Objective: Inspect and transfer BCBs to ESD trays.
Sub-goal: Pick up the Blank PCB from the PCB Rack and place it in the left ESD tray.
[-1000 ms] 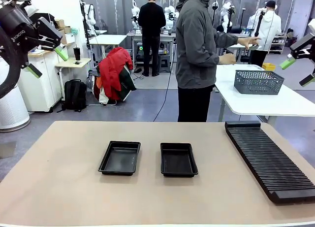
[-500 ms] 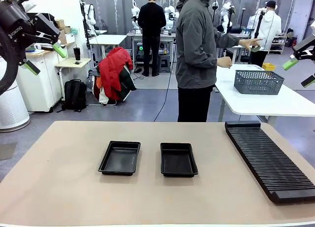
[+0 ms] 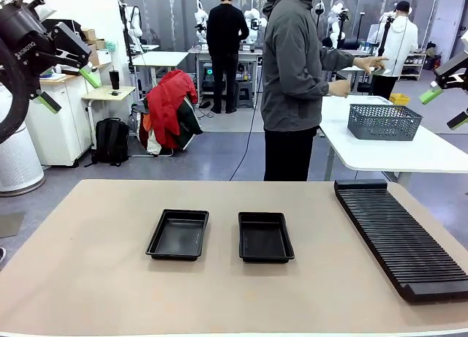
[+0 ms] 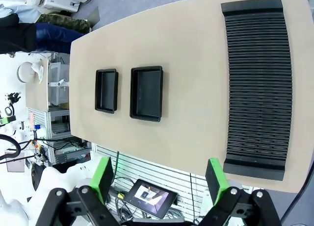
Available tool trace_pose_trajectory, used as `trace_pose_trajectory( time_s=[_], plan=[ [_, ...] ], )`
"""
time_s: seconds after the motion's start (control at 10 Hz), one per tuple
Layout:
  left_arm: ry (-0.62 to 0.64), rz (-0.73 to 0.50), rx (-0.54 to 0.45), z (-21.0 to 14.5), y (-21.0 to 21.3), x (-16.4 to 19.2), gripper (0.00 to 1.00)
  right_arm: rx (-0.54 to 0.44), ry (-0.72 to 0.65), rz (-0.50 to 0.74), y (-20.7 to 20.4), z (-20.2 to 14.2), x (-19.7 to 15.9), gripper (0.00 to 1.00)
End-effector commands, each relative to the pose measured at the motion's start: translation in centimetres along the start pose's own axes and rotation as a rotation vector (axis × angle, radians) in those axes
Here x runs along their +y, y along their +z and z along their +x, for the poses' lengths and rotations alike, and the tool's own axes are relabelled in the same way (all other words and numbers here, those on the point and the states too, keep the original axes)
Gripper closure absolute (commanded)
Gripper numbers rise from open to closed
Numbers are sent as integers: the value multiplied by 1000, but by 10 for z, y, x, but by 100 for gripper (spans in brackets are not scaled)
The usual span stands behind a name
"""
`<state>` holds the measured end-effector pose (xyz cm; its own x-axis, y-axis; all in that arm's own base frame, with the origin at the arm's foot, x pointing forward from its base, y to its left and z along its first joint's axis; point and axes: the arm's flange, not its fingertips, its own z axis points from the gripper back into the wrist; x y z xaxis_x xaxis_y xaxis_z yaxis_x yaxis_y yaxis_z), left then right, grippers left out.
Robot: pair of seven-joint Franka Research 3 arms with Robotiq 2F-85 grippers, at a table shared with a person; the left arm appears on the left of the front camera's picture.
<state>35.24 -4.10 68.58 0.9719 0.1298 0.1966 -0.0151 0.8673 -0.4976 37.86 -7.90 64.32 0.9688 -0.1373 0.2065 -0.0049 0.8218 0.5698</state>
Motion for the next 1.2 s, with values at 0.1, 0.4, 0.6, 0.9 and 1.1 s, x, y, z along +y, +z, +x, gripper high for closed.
trace_pose_trajectory(
  time_s=[0.1, 0.4, 0.6, 0.9, 1.1],
  plan=[
    [-25, 18, 62, 14, 13, -15, 0, -7, 4, 1, 5, -4, 1, 0],
    [-38, -14, 89, 23, 16, -5, 0, -54, 29, -11, 22, -21, -4, 0],
    [-3, -22, 69, 21, 13, 8, 0, -50, 74, 3, 31, -28, -2, 0],
    [-5, -47, -1, 10, 5, 24, 0, -1, 74, 19, 46, -30, 10, 0],
    [3, -62, -19, 3, 2, 34, 0, 25, 67, 47, 54, -26, 16, 0]
  ],
)
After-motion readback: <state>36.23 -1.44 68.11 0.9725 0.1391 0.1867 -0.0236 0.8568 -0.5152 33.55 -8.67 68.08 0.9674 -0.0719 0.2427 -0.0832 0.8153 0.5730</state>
